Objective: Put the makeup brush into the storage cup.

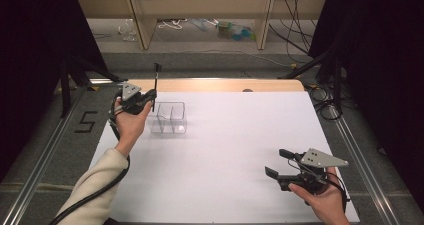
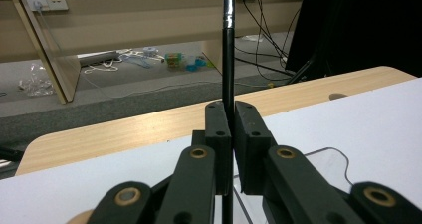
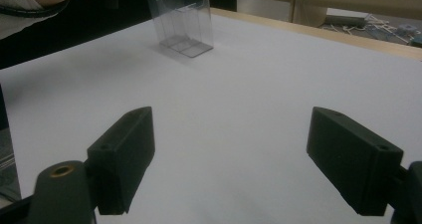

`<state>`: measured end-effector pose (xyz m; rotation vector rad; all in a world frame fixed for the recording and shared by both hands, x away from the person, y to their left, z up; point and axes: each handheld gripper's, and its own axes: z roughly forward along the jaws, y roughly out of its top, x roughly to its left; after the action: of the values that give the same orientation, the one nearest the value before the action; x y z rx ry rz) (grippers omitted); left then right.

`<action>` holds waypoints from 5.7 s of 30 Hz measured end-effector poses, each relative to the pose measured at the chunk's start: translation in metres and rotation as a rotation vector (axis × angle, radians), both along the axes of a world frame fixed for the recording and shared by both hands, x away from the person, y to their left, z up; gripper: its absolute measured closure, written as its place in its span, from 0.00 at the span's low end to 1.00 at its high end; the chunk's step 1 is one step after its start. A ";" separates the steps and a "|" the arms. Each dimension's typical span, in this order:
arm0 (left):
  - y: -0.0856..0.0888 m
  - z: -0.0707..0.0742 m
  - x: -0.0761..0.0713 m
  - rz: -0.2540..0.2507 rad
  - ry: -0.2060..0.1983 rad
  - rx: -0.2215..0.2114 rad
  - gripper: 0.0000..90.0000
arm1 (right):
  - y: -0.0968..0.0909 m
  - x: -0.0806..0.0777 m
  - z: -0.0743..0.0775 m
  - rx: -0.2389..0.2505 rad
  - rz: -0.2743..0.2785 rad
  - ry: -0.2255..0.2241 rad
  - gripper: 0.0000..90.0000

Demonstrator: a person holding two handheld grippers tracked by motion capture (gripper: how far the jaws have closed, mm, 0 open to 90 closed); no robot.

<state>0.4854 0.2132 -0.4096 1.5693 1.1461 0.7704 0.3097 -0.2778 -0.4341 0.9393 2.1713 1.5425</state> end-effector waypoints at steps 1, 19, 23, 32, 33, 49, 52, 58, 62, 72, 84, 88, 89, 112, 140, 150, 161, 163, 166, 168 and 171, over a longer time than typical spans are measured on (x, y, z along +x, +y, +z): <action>0.000 0.000 0.000 0.001 0.001 0.001 0.95 | 0.000 0.000 0.000 0.000 0.000 0.000 0.22; 0.001 -0.005 0.001 0.004 0.013 0.005 0.95 | 0.000 0.000 0.000 0.001 0.002 0.000 0.22; 0.002 -0.006 0.001 0.007 0.014 0.003 0.95 | 0.000 0.000 0.000 0.001 0.001 0.000 0.22; 0.002 -0.009 0.001 0.007 0.018 0.005 0.95 | 0.000 0.000 0.000 0.001 0.001 0.000 0.22; 0.003 -0.009 0.001 0.006 0.018 0.004 0.95 | 0.000 0.000 0.000 0.002 0.001 0.001 0.22; 0.002 -0.013 0.000 0.008 0.029 0.012 0.95 | 0.000 0.000 0.000 0.002 0.001 0.000 0.22; 0.002 -0.014 0.000 0.007 0.029 0.014 0.95 | 0.000 0.000 0.000 0.003 0.001 0.001 0.22; 0.002 -0.016 0.000 0.009 0.031 0.011 0.95 | 0.000 0.000 0.000 0.003 0.001 0.001 0.22; 0.002 -0.018 0.000 0.006 0.033 0.017 0.95 | 0.000 0.000 0.000 0.002 0.001 0.001 0.22; 0.002 -0.020 0.000 0.009 0.038 0.018 0.95 | 0.000 0.000 0.000 0.003 0.002 0.000 0.22; 0.003 -0.022 -0.001 0.015 0.041 0.020 0.95 | 0.000 0.000 0.000 0.002 0.002 0.001 0.22; 0.003 -0.023 -0.001 0.017 0.044 0.023 0.95 | 0.000 0.000 0.000 0.002 0.002 0.002 0.22; 0.003 -0.023 -0.001 0.018 0.043 0.019 0.95 | -0.001 0.000 0.001 -0.010 0.000 0.003 0.22; 0.004 -0.026 -0.003 0.022 0.047 0.025 0.95 | 0.000 0.000 0.000 0.001 0.004 0.002 0.22; 0.005 -0.030 -0.004 0.021 0.052 0.034 0.95 | 0.000 0.000 0.000 0.001 0.005 0.005 0.22; 0.005 -0.033 -0.004 0.022 0.058 0.037 0.95 | 0.000 0.000 0.000 0.001 0.005 0.005 0.22; 0.005 -0.033 -0.004 0.021 0.057 0.037 0.95 | 0.000 0.000 0.000 0.002 0.005 0.006 0.22; 0.005 -0.033 -0.004 0.021 0.056 0.037 0.95 | 0.000 0.000 0.000 0.001 0.006 0.006 0.22; 0.005 -0.033 -0.004 0.021 0.058 0.039 0.95 | 0.000 0.000 0.000 0.002 0.005 0.006 0.22; 0.005 -0.033 -0.004 0.021 0.055 0.037 0.95 | 0.000 0.000 0.000 0.002 0.005 0.004 0.22; 0.006 -0.033 -0.004 0.020 0.056 0.037 0.95 | 0.000 0.000 0.000 0.001 0.005 0.005 0.22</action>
<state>0.4812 0.2192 -0.4422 1.6209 1.1957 0.7692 0.3098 -0.2780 -0.4344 0.9398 2.1785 1.5454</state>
